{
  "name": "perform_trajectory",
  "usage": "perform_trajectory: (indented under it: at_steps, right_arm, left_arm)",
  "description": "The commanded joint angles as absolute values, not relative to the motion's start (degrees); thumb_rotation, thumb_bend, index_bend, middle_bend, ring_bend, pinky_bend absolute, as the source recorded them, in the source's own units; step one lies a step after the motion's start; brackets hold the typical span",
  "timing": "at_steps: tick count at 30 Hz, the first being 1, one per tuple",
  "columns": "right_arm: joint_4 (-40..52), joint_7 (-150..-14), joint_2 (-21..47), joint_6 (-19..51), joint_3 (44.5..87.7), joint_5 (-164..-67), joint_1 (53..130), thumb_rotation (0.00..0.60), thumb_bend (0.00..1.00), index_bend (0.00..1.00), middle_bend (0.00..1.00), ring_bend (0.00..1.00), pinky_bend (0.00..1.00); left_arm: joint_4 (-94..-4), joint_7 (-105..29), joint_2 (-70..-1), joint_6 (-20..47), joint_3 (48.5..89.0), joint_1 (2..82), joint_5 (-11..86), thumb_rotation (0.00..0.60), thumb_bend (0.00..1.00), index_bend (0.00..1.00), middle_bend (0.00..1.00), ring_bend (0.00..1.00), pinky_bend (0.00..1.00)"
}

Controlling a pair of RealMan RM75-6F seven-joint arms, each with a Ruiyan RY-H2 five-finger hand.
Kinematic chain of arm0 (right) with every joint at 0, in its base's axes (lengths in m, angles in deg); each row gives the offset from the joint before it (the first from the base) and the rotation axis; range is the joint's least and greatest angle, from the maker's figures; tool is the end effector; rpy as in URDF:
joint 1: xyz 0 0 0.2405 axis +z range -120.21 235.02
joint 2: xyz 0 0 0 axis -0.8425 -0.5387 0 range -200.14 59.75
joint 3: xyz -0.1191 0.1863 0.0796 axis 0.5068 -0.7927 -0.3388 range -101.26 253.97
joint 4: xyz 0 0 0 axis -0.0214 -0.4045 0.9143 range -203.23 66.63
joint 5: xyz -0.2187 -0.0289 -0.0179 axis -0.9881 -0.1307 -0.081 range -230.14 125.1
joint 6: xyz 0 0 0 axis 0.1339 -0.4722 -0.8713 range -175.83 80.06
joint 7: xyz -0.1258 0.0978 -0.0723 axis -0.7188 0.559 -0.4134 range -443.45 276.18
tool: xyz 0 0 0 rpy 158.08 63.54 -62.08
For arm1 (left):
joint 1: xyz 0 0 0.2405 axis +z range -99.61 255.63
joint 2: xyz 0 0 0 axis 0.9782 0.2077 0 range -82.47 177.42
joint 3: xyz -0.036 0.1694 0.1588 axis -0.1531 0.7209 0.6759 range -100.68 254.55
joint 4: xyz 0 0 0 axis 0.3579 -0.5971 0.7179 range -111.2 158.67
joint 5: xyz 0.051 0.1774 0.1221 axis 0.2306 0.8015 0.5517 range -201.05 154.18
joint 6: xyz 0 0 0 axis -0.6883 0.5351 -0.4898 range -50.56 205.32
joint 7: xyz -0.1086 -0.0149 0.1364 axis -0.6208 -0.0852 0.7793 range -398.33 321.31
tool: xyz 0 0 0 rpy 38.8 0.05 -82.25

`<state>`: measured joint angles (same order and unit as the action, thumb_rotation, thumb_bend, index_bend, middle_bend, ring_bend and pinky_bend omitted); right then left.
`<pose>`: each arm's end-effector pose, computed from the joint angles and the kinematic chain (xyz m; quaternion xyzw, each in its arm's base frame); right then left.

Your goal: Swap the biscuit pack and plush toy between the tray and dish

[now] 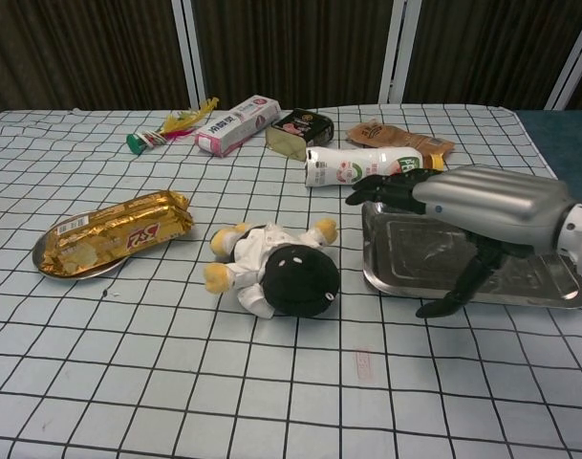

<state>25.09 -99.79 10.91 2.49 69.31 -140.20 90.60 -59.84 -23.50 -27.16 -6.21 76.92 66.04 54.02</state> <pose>-0.1276 -0.2919 -0.0353 0.8238 -0.2971 0.3577 0.3242 -0.3082 0.2389 0.0931 -0.6323 -0.3345 -0.3048 0.6288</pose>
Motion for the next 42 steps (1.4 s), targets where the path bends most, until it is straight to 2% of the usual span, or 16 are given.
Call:
perform_trajectory:
  at_steps: [1,10,17,20,24,29,32,36,42]
  right_arm:
    - [23.54,-100.59,13.29,-0.50,67.88,-137.31,93.15,0.600,0.06,0.01,0.00,0.00,0.00]
    - [16.68,-101.36,21.30,-6.51,65.40,-131.17,100.48,0.600,0.06,0.02,0.00,0.00,0.00]
    - [8.06,-98.00,28.53,-6.28,64.35,-130.64,104.26,0.600,0.06,0.11,0.01,0.00,0.00]
    - [5.10,-94.74,30.90,-5.98,64.13,-131.17,105.40,0.600,0.06,0.16,0.06,0.02,0.00]
    - [1.10,-90.11,33.98,-3.65,64.21,-133.28,106.31,0.600,0.06,0.32,0.23,0.18,0.04]
    - [-4.84,-87.04,37.48,2.66,65.49,-137.29,106.12,0.600,0.06,0.69,0.51,0.51,0.27]
    - [-6.89,-86.30,38.74,5.90,65.97,-138.21,105.38,0.600,0.08,0.84,0.63,0.62,0.42]
    - [-6.48,-86.91,38.27,8.41,66.17,-138.06,104.19,0.600,0.11,0.89,0.67,0.66,0.52]
    - [0.81,-93.73,32.72,13.40,66.24,-135.99,99.80,0.600,0.11,0.90,0.67,0.67,0.56]
  left_arm:
    - [-59.99,-23.60,-27.00,-5.93,76.64,66.17,54.09,0.600,0.42,0.12,0.10,0.03,0.15]
    - [-60.44,-24.91,-26.29,-4.60,75.82,66.59,54.06,0.600,0.42,0.16,0.12,0.04,0.15]
    - [-60.00,-27.18,-25.85,-3.70,75.33,66.82,54.46,0.600,0.42,0.15,0.13,0.05,0.15]
    - [-60.10,-27.54,-25.72,-3.28,75.21,66.85,54.57,0.600,0.42,0.15,0.14,0.05,0.15]
    - [-60.20,-27.94,-25.48,-2.66,75.27,66.85,54.94,0.600,0.42,0.15,0.14,0.05,0.15]
    - [-60.44,-28.38,-25.18,-2.23,75.02,67.01,54.87,0.600,0.42,0.15,0.15,0.05,0.15]
    - [-60.61,-28.45,-25.09,-2.12,74.98,67.12,55.02,0.600,0.42,0.15,0.15,0.05,0.15]
    - [-60.81,-28.31,-25.04,-2.02,74.98,67.19,55.35,0.600,0.42,0.15,0.15,0.05,0.15]
    - [-61.03,-27.94,-25.09,-1.72,74.92,67.29,55.49,0.600,0.42,0.15,0.15,0.05,0.15]
